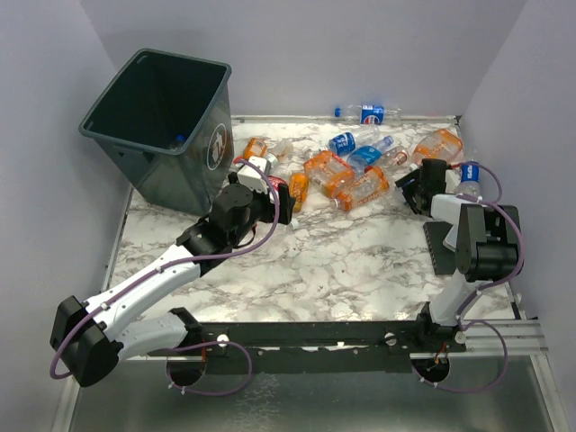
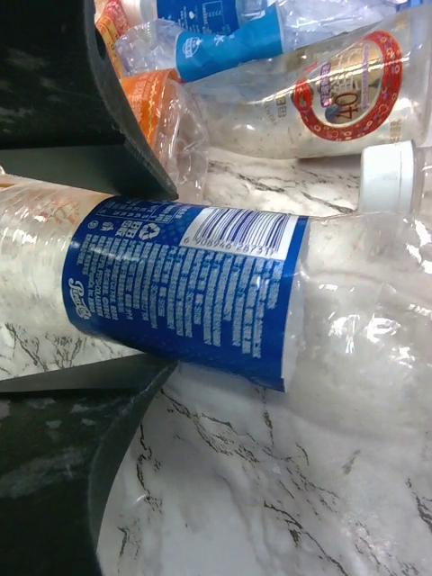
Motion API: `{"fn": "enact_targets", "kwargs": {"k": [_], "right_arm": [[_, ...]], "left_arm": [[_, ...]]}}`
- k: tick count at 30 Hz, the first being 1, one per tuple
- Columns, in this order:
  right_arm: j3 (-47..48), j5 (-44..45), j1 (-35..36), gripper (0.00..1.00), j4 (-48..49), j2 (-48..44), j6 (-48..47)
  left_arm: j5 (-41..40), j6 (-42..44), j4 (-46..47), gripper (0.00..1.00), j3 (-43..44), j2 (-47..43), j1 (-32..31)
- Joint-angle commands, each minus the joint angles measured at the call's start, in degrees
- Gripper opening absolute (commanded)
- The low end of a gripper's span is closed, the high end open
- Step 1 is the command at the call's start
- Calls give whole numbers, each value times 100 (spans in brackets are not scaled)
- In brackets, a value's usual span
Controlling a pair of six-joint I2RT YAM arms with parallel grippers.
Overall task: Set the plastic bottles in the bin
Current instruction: Pick up the plastic bottle at the center of the board.
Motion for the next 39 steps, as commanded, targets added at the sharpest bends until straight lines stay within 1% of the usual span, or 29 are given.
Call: {"fn": "enact_targets", "kwargs": {"k": [1,3,5,9,13,17,19,21,23,27,29,30,33,35,38,39], "right_arm": [[-294,-156,-37,67,142,69,-88],[-351,-195,-38,61,181,15,-90],[-428,-243,-37,57,226,-98,-69],[-635,-385,-36,54,244,-656,-61],[-929,-631,19,54,176,-1736,-235],[-1031,-673,309,54,-428,-3132,-638],[-1010,-655,781,54,-723,-3938,-986],[-914,-451,1546,54,-859,-4658,-1585],[-785,-607,2244,54,-967,-5104,-2272],[-743,-744,3412,54,-1384,-5512,-3108],[-971,-645,3904,54,-1391,-5699,-3423],[-1093,-577,4104,54,-1351,-5796,-3550],[-1462,-632,4659,55,-1056,-6096,-3823],[-1658,-381,5082,55,-796,-6220,-4030],[-1823,202,5638,55,-525,-6288,-4398],[-1871,314,5747,55,-379,-6301,-4505]], "left_arm": [[55,18,108,99,-42,-8,-31],[65,17,104,99,-43,-13,-38],[64,18,104,99,-39,-8,-35],[48,10,107,99,-44,-8,-31],[-3,-17,117,99,-48,-8,-32],[-65,-42,110,99,-56,-8,-33],[-140,-55,114,99,-76,-26,-32],[-221,-53,114,99,-104,-66,-36],[-273,-39,246,99,-149,-139,-31],[-202,-70,600,99,-351,-371,-31],[-96,-155,1080,99,-549,-557,-35],[44,-188,1351,99,-679,-669,-31],[831,-203,2428,99,-1203,-1090,-31],[1195,-326,2918,99,-1467,-1318,-32],[1415,-572,3022,99,-1446,-1410,-31],[1615,-613,3018,99,-1364,-1395,-31]]}}
